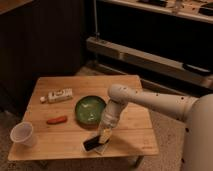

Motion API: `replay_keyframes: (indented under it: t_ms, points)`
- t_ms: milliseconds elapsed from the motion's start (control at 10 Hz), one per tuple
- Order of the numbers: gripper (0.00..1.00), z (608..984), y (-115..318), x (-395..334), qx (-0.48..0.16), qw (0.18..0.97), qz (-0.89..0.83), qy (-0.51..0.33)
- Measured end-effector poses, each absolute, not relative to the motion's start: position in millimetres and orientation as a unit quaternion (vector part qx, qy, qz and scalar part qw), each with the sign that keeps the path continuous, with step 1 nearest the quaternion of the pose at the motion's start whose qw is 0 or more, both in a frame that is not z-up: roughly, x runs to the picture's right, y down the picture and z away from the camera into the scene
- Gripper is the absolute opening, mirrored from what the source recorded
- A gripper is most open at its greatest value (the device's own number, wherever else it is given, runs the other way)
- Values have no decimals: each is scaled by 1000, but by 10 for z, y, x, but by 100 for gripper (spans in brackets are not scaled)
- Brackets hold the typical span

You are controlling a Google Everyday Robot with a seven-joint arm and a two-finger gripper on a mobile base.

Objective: Place the eraser on the white sponge

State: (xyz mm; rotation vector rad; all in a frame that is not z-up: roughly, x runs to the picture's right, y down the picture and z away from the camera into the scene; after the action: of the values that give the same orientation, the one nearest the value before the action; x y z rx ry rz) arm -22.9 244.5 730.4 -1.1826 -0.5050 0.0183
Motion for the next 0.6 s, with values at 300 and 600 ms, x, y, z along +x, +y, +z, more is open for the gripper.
replay_keyframes:
  t_ms: [300, 600]
  points:
    - [93, 7300, 2442, -204, -542, 806, 11, -236]
    - [93, 7306, 2454, -203, -547, 803, 10, -235]
